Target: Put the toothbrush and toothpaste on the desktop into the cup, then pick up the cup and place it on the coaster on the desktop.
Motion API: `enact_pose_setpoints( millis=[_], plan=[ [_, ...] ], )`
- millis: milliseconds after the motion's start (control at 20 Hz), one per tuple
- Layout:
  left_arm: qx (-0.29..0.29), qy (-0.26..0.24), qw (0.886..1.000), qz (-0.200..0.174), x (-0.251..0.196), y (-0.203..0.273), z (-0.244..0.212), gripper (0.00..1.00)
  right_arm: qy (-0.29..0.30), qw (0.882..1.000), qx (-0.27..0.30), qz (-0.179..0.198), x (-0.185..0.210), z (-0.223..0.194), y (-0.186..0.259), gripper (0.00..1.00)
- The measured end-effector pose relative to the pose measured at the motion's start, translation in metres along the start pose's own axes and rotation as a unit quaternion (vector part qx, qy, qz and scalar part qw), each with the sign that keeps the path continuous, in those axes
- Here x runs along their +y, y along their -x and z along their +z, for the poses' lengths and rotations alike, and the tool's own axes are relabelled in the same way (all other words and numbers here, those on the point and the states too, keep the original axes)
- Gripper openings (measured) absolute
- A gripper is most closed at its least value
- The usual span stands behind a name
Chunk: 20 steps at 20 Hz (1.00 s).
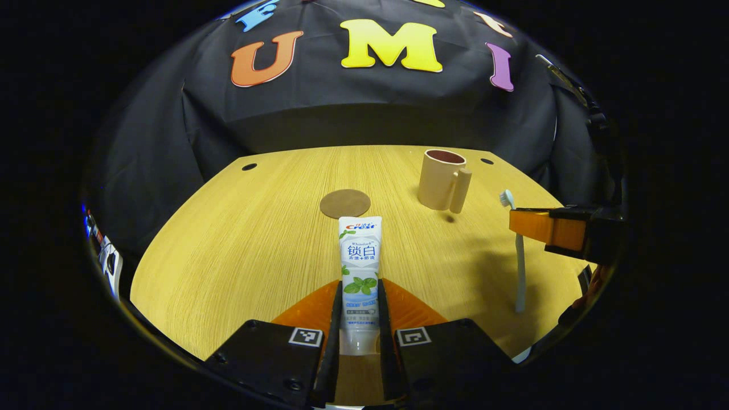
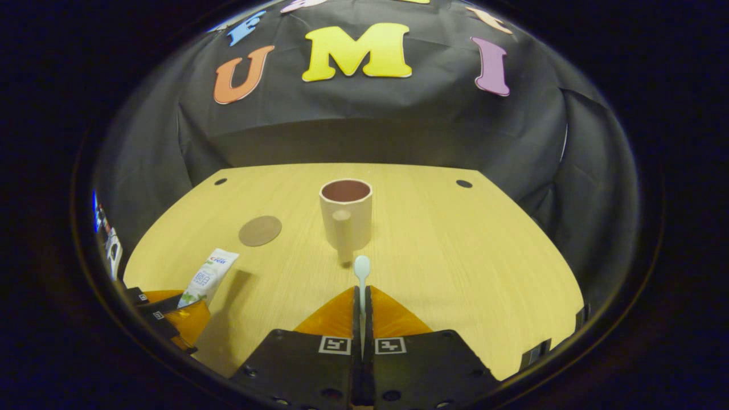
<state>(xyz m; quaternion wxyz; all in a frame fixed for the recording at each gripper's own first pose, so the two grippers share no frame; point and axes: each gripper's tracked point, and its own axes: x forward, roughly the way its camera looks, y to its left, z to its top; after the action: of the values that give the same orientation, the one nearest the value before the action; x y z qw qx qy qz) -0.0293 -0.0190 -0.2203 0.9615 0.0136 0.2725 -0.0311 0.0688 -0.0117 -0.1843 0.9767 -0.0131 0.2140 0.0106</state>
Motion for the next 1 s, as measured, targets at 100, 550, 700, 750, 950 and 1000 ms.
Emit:
enact_pose_setpoints(
  millis=[100, 550, 700, 750, 950, 1000],
  plan=[
    [-0.008, 0.001, 1.0, -0.002, -0.002, 0.002, 0.009, 0.33, -0.002, 1.0, -0.014, 0.001, -0.002, 0.011, 0.006, 0.0],
    [-0.048, 0.002, 0.999, -0.001, 0.002, 0.007, 0.057, 0.33, -0.021, 0.997, -0.074, 0.004, -0.003, 0.078, 0.019, 0.0],
    [-0.062, 0.005, 0.998, 0.002, 0.007, 0.009, 0.074, 0.33, -0.022, 0.994, -0.103, 0.009, 0.002, 0.117, 0.019, 0.0],
    [-0.066, 0.006, 0.998, 0.003, 0.009, 0.009, 0.079, 0.33, -0.022, 0.993, -0.112, 0.01, 0.003, 0.132, 0.019, 0.0],
    [-0.084, 0.008, 0.996, 0.001, 0.013, 0.012, 0.1, 0.33, -0.023, 0.989, -0.144, 0.017, 0.01, 0.187, 0.019, 0.0],
    [-0.087, 0.007, 0.996, 0.001, 0.013, 0.013, 0.103, 0.33, -0.023, 0.988, -0.151, 0.017, 0.01, 0.199, 0.018, 0.0]
  ],
)
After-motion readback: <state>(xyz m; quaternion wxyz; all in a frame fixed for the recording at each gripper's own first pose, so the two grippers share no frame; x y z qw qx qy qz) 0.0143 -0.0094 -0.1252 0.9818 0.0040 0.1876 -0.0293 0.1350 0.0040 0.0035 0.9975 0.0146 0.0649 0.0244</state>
